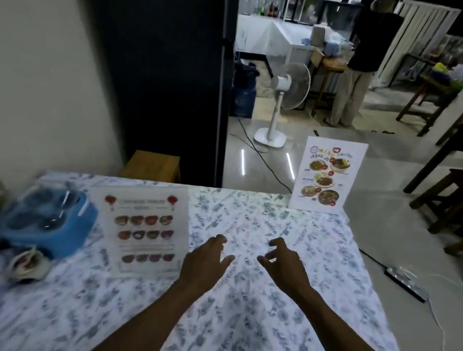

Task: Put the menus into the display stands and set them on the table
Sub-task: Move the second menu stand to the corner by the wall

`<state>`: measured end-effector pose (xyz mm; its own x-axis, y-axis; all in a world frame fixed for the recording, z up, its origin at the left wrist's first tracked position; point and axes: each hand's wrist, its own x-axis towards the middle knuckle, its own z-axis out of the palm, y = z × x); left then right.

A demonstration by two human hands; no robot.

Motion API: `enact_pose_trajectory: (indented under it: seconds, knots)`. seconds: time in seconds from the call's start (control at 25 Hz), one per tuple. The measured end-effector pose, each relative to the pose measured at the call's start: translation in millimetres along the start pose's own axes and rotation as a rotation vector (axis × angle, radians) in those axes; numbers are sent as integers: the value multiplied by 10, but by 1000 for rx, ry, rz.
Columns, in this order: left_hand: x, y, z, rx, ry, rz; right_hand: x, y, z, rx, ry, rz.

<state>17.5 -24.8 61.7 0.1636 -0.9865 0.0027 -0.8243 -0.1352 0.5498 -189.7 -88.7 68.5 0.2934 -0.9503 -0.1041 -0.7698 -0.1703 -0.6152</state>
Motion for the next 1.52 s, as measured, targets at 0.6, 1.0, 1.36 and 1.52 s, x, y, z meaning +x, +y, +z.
enact_pose_trajectory:
  seconds: [0.6,1.0,1.36,1.52]
  knots:
    - [-795,-1983,-639,-47,199,-472,400,-819,1549,-108,-305,-134]
    - [-346,-2423,-592,-250,180,-530,743,-664,1833,-159,-374,-155]
    - [-89,-2323,-995,-327,93,-398,902,-874,1549,-277,-343,-146]
    - [359,-2343,-1226,-369,85,-354,1169,-1093,1395,-270,-265,-123]
